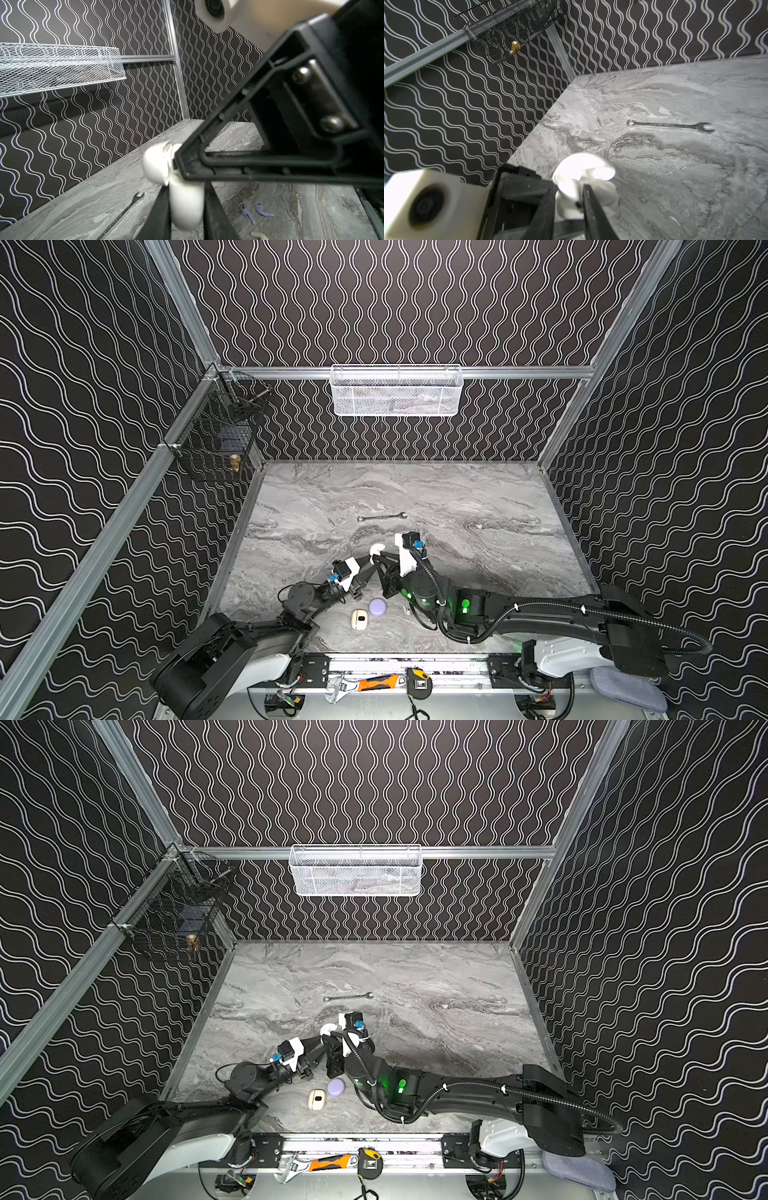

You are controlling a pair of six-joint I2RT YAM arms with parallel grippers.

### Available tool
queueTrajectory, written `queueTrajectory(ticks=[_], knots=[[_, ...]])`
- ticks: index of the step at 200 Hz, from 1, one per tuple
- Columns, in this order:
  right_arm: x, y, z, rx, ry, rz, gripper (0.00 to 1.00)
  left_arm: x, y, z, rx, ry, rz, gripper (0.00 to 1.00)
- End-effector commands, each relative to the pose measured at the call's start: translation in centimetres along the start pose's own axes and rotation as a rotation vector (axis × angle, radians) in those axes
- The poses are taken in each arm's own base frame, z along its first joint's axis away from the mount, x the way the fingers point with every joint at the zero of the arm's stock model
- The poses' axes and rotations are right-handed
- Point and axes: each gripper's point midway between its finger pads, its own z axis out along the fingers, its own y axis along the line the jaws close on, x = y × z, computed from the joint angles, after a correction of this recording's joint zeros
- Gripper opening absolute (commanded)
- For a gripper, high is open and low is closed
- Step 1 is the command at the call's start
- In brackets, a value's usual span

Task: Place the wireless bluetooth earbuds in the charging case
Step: 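Lower the white earbud into the case held by the left gripper and release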

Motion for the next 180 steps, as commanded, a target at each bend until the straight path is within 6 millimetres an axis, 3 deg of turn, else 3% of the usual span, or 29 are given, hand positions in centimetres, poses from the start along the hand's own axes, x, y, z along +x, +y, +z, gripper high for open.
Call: queueTrajectory(ticks=[1, 35, 70, 107, 123, 150, 180], knots=[[0.0, 0.5, 0.0, -0.011, 0.010, -0.015, 0.32, -1.5, 0.5, 0.1, -0.023, -0.056, 0.018, 0.00], [-1.3, 0.4, -0.9, -0.007, -0.005, -0.010, 0.45, -1.4, 0.5, 0.1, -0.023, -0.051, 0.018, 0.00], [-4.0, 0.4, -3.2, -0.004, -0.047, 0.016, 0.45, -1.2, 0.5, 0.1, -0.027, -0.044, 0.023, 0.00], [-7.5, -1.6, -4.5, 0.103, -0.092, 0.047, 0.42, -1.2, 0.4, 0.1, -0.019, -0.039, 0.033, 0.00], [-8.7, -3.5, -3.2, 0.186, -0.017, 0.064, 0.42, -1.2, 0.2, 0.2, -0.005, -0.037, 0.035, 0.00], [-7.2, -6.8, 1.0, 0.216, 0.235, 0.091, 0.41, -1.2, -0.1, 0.3, 0.016, -0.033, 0.042, 0.00], [-5.3, -7.3, 3.5, 0.226, 0.406, 0.029, 0.42, -1.5, -0.8, 0.4, 0.058, -0.043, 0.050, 0.00]])
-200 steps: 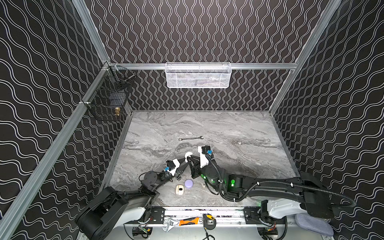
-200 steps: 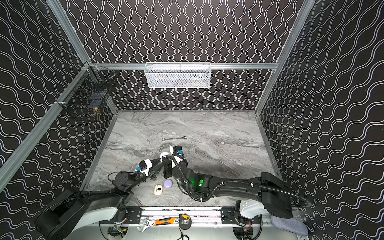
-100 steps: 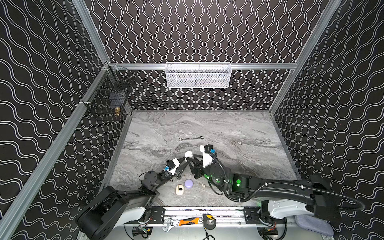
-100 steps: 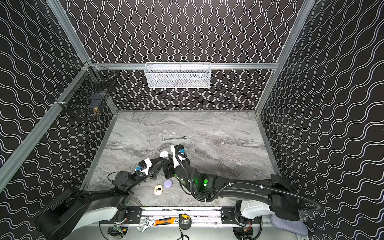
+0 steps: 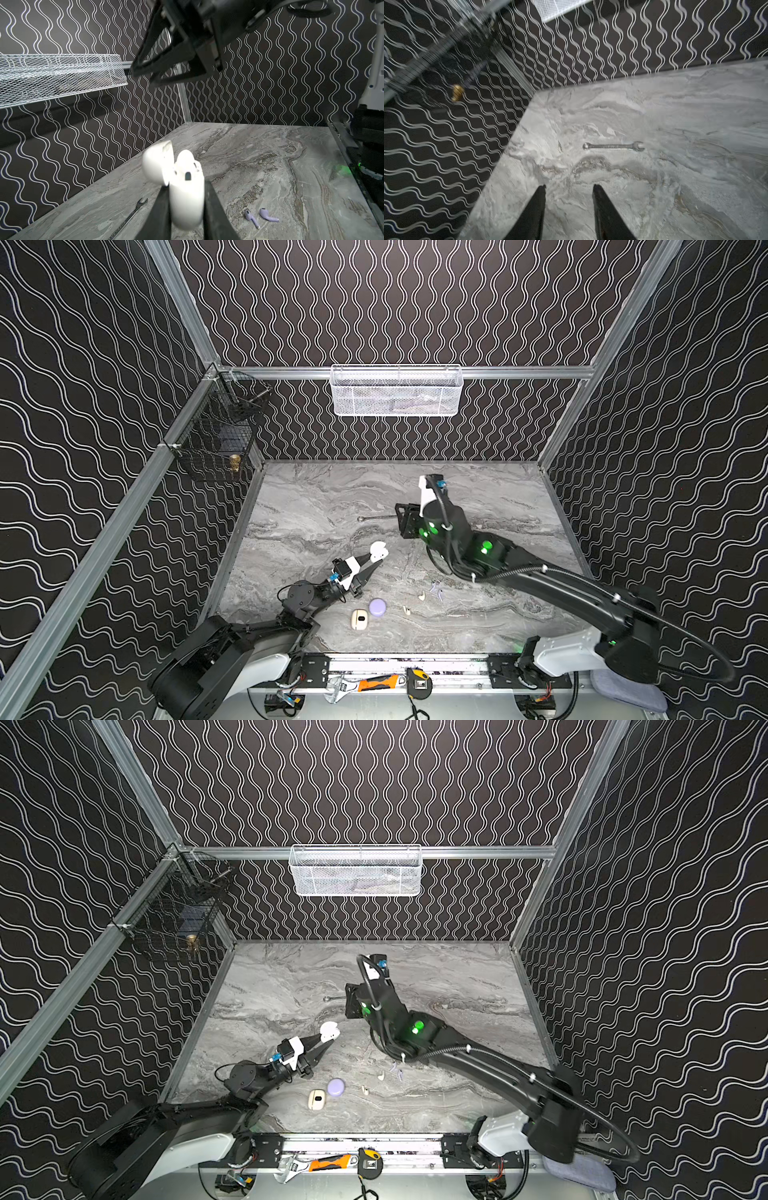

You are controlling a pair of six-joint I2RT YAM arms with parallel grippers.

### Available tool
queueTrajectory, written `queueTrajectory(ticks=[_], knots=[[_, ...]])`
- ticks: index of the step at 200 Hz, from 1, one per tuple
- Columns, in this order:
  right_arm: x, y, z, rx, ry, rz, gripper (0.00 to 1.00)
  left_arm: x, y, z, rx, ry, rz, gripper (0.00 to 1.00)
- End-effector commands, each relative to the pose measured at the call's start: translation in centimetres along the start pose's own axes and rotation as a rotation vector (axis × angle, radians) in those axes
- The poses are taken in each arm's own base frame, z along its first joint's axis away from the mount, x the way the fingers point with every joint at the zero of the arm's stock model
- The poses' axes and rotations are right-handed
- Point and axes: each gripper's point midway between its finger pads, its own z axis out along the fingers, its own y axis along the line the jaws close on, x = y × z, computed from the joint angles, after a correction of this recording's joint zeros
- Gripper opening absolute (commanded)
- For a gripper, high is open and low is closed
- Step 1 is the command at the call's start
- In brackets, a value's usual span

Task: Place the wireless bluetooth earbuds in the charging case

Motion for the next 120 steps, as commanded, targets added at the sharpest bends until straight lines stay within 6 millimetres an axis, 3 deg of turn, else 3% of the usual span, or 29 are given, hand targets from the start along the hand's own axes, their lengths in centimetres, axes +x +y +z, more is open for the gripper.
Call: queueTrajectory(ticks=[1, 56, 120], knots=[[4.3, 0.0, 1.1, -0.018, 0.257, -0.073, 0.42, -0.8, -0.7, 0.2, 0.050, -0.029, 0.022, 0.00], [7.4, 2.1, 2.3, -0.113, 0.426, -0.120, 0.41, -0.6, -0.9, 0.5, 0.068, -0.019, 0.020, 0.00], [10.2, 1.8, 0.6, -0.145, 0.475, -0.085, 0.39, 0.2, -0.2, 0.7, 0.027, 0.007, 0.000, 0.00]])
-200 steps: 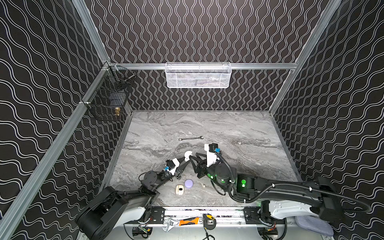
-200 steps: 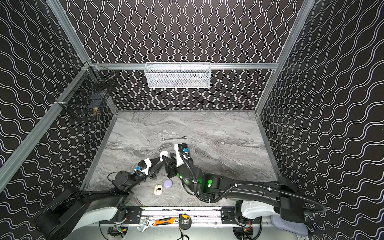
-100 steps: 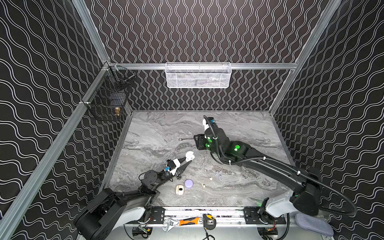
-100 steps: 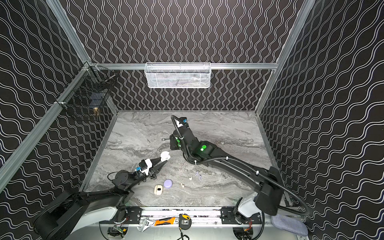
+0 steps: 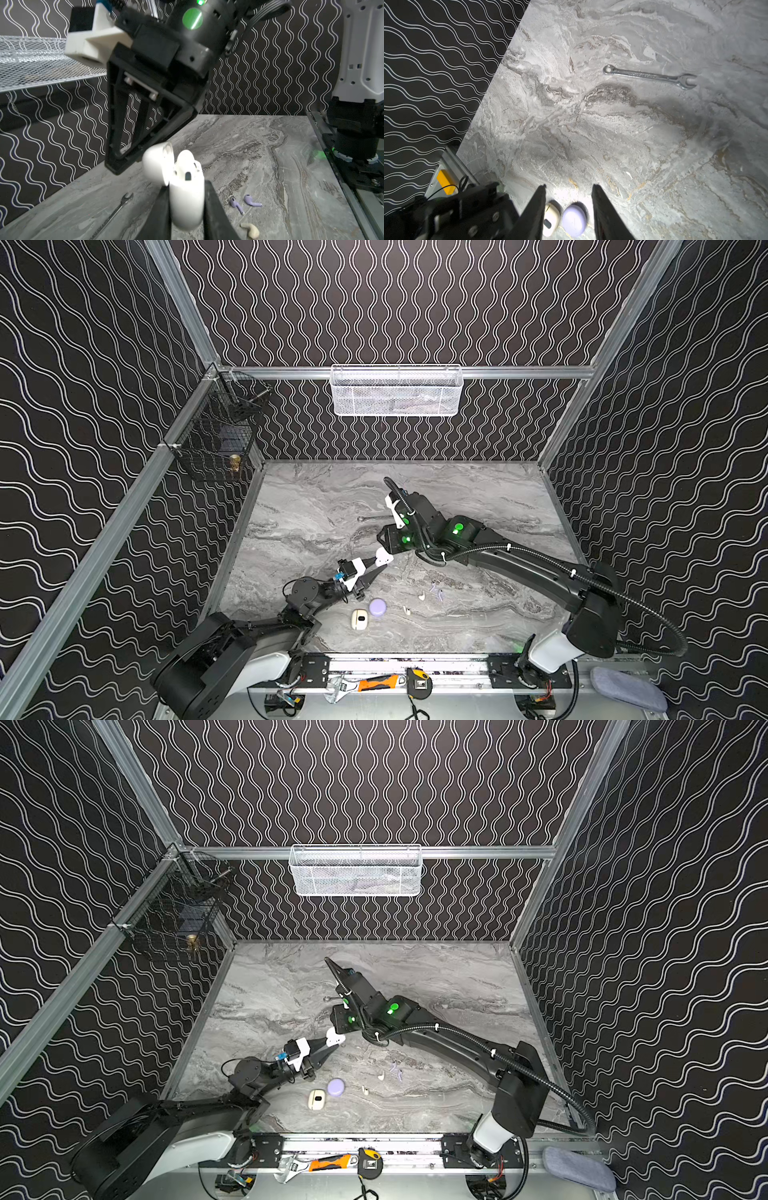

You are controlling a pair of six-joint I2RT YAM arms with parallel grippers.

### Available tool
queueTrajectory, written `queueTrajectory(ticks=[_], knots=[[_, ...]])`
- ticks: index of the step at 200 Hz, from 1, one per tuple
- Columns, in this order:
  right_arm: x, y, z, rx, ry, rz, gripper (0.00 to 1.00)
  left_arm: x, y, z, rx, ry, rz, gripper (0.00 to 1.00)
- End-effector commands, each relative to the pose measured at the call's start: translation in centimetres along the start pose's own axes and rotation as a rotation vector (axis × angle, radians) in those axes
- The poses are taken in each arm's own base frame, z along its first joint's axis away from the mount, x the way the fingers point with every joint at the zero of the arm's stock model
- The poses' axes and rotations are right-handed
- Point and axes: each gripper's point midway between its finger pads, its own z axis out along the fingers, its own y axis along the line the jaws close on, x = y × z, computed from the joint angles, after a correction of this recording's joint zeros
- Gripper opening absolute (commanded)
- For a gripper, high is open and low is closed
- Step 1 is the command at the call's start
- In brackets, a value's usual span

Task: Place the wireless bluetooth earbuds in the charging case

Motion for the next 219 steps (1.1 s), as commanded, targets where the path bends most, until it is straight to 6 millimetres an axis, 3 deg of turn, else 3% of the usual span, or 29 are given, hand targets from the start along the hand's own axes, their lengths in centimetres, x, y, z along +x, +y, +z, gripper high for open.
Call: queueTrajectory(ticks=[1, 60, 111, 139, 169, 181, 197, 219], knots=[[2.1, 0.4, -0.4, -0.033, 0.058, 0.014, 0.39, -1.5, 1.0, 0.1, -0.048, -0.056, 0.028, 0.00], [5.3, 0.0, -0.7, -0.088, 0.118, 0.095, 0.31, -1.3, 1.3, 0.1, -0.065, -0.036, 0.028, 0.00], [4.9, 0.2, -2.2, -0.122, 0.073, 0.134, 0.27, -0.8, 2.3, 0.1, -0.122, -0.001, 0.007, 0.00], [2.4, -2.1, -4.7, -0.001, -0.081, 0.142, 0.30, 1.5, 5.4, 0.5, -0.282, 0.131, -0.125, 0.00], [1.2, -4.2, -8.1, 0.069, -0.252, 0.105, 0.40, 4.5, 10.6, -0.4, -0.554, 0.277, -0.382, 0.00], [1.6, -4.1, -8.8, 0.069, -0.294, 0.066, 0.46, 6.5, 13.0, -1.7, -0.669, 0.352, -0.515, 0.00], [4.1, -4.0, -8.1, 0.066, -0.286, -0.001, 0.54, 9.0, 15.3, -2.8, -0.748, 0.454, -0.705, 0.00], [6.9, -3.1, -7.0, 0.086, -0.240, -0.080, 0.61, 12.0, 15.9, -2.3, -0.672, 0.485, -0.885, 0.00]])
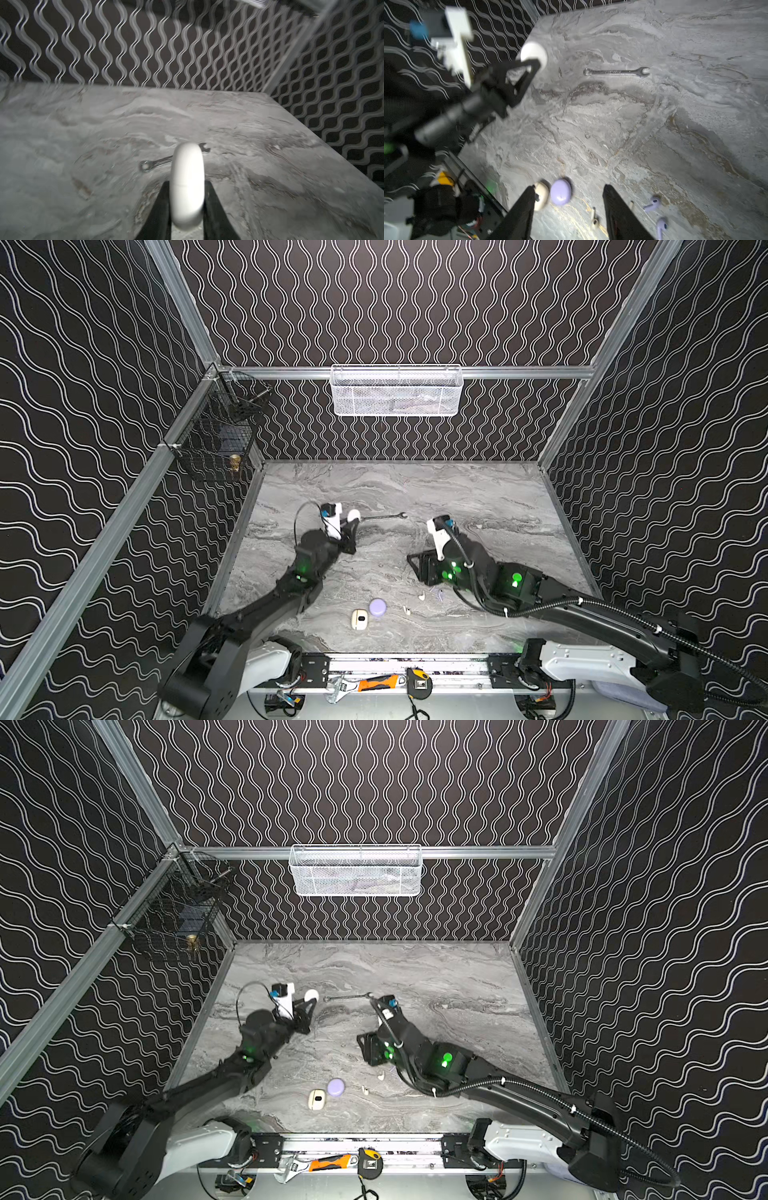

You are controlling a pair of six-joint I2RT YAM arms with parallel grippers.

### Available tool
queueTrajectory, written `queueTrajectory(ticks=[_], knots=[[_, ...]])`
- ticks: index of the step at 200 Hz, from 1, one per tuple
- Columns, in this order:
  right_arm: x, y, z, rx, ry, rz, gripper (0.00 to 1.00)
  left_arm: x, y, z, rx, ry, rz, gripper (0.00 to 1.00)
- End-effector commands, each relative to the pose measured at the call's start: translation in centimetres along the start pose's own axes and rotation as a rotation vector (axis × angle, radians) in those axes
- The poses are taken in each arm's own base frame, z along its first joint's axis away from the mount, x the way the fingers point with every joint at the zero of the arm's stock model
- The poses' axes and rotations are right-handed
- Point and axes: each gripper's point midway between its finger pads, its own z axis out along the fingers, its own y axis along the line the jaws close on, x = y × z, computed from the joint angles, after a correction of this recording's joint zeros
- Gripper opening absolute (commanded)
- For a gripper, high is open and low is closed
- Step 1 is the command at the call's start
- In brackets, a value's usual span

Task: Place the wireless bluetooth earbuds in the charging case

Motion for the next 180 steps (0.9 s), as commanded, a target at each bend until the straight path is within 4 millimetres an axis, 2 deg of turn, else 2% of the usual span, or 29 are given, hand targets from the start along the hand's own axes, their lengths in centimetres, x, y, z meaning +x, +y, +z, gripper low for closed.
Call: queueTrajectory(ticks=[1, 21, 39, 61, 94, 122, 158, 180], knots=[[0.7, 0.4, 0.2, 0.043, -0.045, -0.087, 0.61, 5.5, 1.7, 1.1, 0.018, 0.248, -0.257, 0.00], [3.6, 1.9, 1.0, 0.048, 0.016, -0.192, 0.68, 7.4, 2.3, 2.3, 0.045, 0.315, -0.320, 0.00], [6.1, 2.2, 2.3, 0.054, 0.083, -0.238, 0.72, 8.5, 2.5, 2.8, 0.041, 0.355, -0.340, 0.00], [9.5, 2.7, 4.0, 0.055, 0.181, -0.263, 0.75, 9.2, 2.8, 3.1, 0.025, 0.399, -0.351, 0.00], [13.1, 3.1, 5.9, 0.061, 0.267, -0.272, 0.78, 10.4, 3.0, 3.8, 0.028, 0.446, -0.379, 0.00], [14.9, 3.9, 7.0, 0.048, 0.302, -0.301, 0.80, 11.8, 4.0, 3.9, -0.030, 0.512, -0.386, 0.00], [16.0, 3.8, 8.0, 0.073, 0.329, -0.340, 0.82, 12.9, 4.6, 4.1, -0.057, 0.560, -0.389, 0.00], [16.4, 3.6, 8.6, 0.089, 0.344, -0.355, 0.84, 13.7, 4.8, 4.5, -0.062, 0.582, -0.406, 0.09]])
